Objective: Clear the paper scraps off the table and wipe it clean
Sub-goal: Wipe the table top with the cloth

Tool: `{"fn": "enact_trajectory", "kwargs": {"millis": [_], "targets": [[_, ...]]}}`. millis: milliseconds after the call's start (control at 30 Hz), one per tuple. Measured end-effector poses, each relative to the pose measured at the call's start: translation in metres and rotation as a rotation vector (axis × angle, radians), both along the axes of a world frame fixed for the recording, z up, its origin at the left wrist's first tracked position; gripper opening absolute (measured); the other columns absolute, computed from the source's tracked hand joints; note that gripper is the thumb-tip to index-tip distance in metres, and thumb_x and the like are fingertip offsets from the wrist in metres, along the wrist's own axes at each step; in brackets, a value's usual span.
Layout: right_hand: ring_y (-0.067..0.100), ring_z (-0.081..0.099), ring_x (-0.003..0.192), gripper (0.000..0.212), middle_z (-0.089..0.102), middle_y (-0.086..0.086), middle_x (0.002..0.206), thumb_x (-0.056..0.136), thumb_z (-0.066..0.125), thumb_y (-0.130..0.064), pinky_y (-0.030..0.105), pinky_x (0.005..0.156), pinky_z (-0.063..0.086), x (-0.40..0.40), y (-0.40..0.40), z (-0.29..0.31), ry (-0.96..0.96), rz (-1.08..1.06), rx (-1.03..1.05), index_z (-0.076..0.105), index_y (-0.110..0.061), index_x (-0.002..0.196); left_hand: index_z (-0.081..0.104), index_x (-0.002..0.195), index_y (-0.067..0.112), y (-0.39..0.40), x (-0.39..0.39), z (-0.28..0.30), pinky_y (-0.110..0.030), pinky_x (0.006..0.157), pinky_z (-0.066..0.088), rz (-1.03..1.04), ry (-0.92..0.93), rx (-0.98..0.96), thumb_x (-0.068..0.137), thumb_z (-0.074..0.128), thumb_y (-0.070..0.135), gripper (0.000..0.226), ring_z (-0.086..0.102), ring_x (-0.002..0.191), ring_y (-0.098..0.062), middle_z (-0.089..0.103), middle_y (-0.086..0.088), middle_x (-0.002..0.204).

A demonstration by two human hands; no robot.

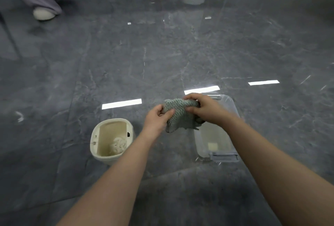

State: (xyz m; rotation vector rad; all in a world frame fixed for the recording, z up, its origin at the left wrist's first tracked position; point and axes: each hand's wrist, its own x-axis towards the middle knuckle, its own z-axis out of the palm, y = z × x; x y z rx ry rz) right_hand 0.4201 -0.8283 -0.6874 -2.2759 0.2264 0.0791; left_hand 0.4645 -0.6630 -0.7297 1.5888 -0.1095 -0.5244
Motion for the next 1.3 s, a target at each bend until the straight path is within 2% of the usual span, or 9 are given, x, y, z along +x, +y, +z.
{"fn": "enact_trajectory", "kwargs": {"millis": [100,200,400,567,867,1000,1067,1133,1300], "targets": [[0.016,0.056,0.091,0.029,0.060,0.003,0.104,0.084,0.069,-0.017,0.023,0.074,0.041,0.018,0.020,0.011,-0.076,-0.095,-0.017,0.062,-0.011,0.112,0.061,0.093,0.014,0.019,0.011,0.026,-0.036,0.082,0.051,0.045,-0.090,0.004,0.089,0.061,0.008,0.008,0.061,0.082,-0.019,0.065,-0.004,0.086],[0.007,0.055,0.063,0.017,0.059,-0.001,0.080,0.082,0.071,-0.014,0.025,0.061,0.047,0.031,0.039,0.033,-0.150,-0.182,0.313,0.062,-0.011,0.097,0.060,0.093,0.017,0.035,0.031,0.058,-0.037,0.083,0.052,0.084,-0.192,0.033,0.089,0.062,0.011,0.007,0.062,0.087,-0.022,0.064,-0.002,0.088],[0.022,0.058,0.086,0.012,0.059,0.004,0.097,0.085,0.068,-0.018,0.043,0.076,0.050,0.065,0.059,0.090,-0.238,-0.255,0.581,0.058,-0.023,0.081,0.053,0.078,0.019,0.059,0.069,0.133,-0.022,0.065,0.049,0.067,-0.302,0.007,0.087,0.062,0.005,0.020,0.057,0.072,-0.011,0.062,0.001,0.080],[0.019,0.054,0.075,0.020,0.056,0.002,0.079,0.086,0.063,-0.004,0.035,0.067,0.044,0.092,0.081,0.162,-0.236,-0.243,0.673,0.053,-0.018,0.076,0.052,0.079,0.016,0.081,0.088,0.213,-0.026,0.067,0.049,0.126,-0.294,-0.028,0.086,0.065,0.005,0.018,0.057,0.074,-0.015,0.061,-0.004,0.081],[0.019,0.055,0.078,0.019,0.059,0.002,0.077,0.085,0.060,-0.001,0.032,0.074,0.045,0.118,0.135,0.379,-0.257,-0.174,0.696,0.058,-0.017,0.074,0.045,0.076,0.017,0.136,0.099,0.426,-0.016,0.054,0.048,0.266,-0.304,-0.049,0.082,0.066,0.000,0.028,0.059,0.062,-0.007,0.061,-0.001,0.075],[0.020,0.057,0.074,0.020,0.059,0.006,0.077,0.085,0.062,0.002,0.035,0.074,0.049,0.123,0.162,0.490,-0.216,-0.070,0.687,0.056,-0.015,0.074,0.053,0.090,0.015,0.168,0.091,0.544,-0.022,0.073,0.051,0.317,-0.369,-0.045,0.081,0.065,-0.006,0.026,0.059,0.076,-0.012,0.063,-0.001,0.084],[0.016,0.056,0.069,0.023,0.058,0.006,0.076,0.086,0.060,0.005,0.026,0.064,0.051,0.122,0.176,0.545,-0.165,0.016,0.695,0.053,-0.014,0.074,0.059,0.096,0.012,0.188,0.082,0.604,-0.026,0.082,0.051,0.321,-0.399,0.008,0.083,0.066,0.000,0.019,0.061,0.082,-0.014,0.064,-0.002,0.089],[0.013,0.054,0.066,0.025,0.056,0.006,0.074,0.086,0.059,0.008,0.016,0.055,0.050,0.119,0.192,0.598,-0.109,0.094,0.703,0.051,-0.013,0.074,0.062,0.091,0.013,0.208,0.071,0.660,-0.026,0.081,0.050,0.340,-0.417,0.063,0.084,0.067,0.006,0.011,0.061,0.081,-0.015,0.065,-0.003,0.087],[0.010,0.056,0.069,0.025,0.057,0.003,0.077,0.085,0.061,0.006,0.013,0.055,0.050,0.106,0.234,0.725,0.004,0.286,0.703,0.049,-0.015,0.077,0.062,0.084,0.015,0.256,0.036,0.790,-0.037,0.084,0.049,0.460,-0.440,0.128,0.084,0.067,0.006,0.010,0.060,0.084,-0.023,0.065,-0.007,0.085]]}}
